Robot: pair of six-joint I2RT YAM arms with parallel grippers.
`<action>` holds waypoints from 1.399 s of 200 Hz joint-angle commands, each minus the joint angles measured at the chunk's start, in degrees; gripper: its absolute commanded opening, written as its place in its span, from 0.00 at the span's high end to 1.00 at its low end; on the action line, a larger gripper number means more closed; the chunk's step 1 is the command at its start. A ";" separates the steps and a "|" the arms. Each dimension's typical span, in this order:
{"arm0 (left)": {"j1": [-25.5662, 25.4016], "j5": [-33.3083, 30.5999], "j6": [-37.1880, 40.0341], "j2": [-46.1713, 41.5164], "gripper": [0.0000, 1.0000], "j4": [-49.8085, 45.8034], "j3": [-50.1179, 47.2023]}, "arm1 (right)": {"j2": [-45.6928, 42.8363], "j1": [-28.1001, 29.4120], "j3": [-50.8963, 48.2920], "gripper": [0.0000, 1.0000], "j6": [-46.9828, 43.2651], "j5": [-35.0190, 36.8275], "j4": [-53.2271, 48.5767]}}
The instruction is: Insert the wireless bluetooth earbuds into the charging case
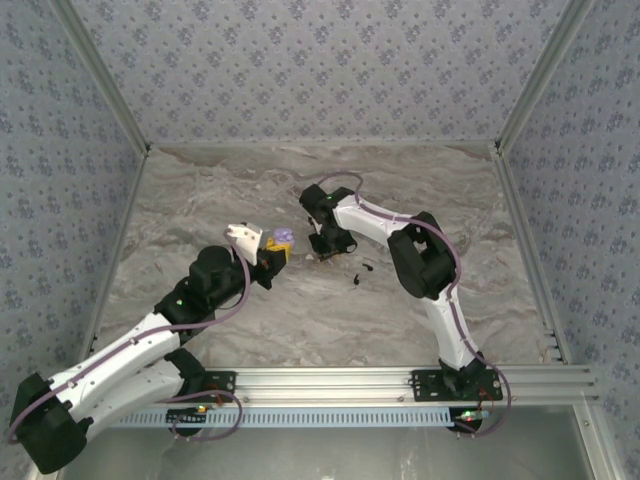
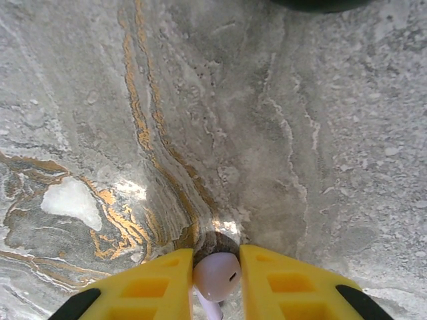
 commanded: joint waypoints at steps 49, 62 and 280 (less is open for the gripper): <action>-0.20 -0.34 -1.65 2.57 0.83 3.34 0.05 | -9.26 -6.48 -12.67 0.77 4.25 -14.01 11.51; -0.23 -0.64 -2.26 3.67 0.83 3.89 0.06 | -11.54 -7.73 -15.22 0.77 5.13 -16.88 14.59; 3.08 10.36 -16.88 25.43 0.86 31.59 -0.56 | -39.46 -11.50 -23.37 0.78 12.12 -34.19 33.75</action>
